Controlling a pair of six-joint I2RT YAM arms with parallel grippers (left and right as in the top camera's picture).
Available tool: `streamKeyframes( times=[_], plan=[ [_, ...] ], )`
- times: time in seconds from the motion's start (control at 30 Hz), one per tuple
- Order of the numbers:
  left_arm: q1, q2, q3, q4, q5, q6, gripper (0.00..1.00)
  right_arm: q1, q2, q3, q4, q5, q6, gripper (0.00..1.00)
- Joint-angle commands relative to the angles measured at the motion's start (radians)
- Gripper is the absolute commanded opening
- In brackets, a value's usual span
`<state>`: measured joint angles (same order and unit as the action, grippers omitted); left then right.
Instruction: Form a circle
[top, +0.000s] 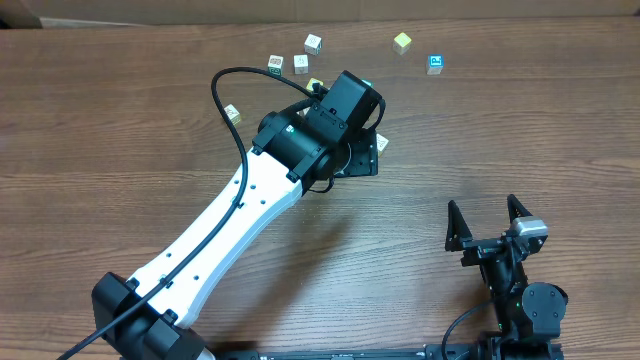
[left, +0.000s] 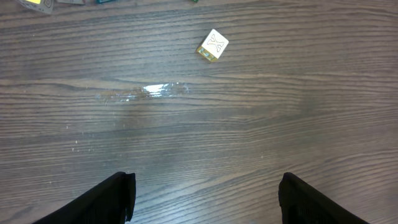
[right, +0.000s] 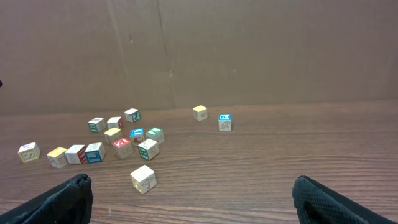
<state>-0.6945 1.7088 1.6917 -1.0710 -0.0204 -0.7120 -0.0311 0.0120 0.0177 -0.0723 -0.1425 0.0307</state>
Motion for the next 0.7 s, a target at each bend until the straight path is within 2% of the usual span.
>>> streamKeyframes(
  times=[0.0,0.03,0.07,0.13,0.17,0.4,0.67],
  plan=[
    [-0.006,0.008,0.026,-0.005,-0.013,-0.006,0.67,0.005,-0.009,-0.01,0.002,-0.002,0.006,1.0],
    [-0.006,0.008,0.026,-0.005,-0.013,-0.006,0.61,0.005,-0.009,-0.01,0.002,-0.002,0.006,1.0],
    [-0.006,0.008,0.026,-0.005,-0.013,-0.006,0.5,0.005,-0.009,-0.01,0.003,-0.002,0.006,1.0],
    [-0.006,0.008,0.026,-0.005,-0.013,-0.006,0.15,0.005,-0.009,-0.01,0.002,-0.002,0.006,1.0],
    [-0.006,0.008,0.026,-0.005,-0.013,-0.006,0.04,0.005,-0.009,-0.01,0.002,-0.002,0.006,1.0],
    [-0.005,0.008,0.026,-0.004,-0.018,-0.006,0.04,0.005,-0.009,-0.01,0.002,-0.001,0.006,1.0],
    [-0.005,0.008,0.026,-0.007,-0.098,-0.006,0.04,0.005,-0.009,-0.01,0.003,-0.002,0.006,1.0]
  ],
)
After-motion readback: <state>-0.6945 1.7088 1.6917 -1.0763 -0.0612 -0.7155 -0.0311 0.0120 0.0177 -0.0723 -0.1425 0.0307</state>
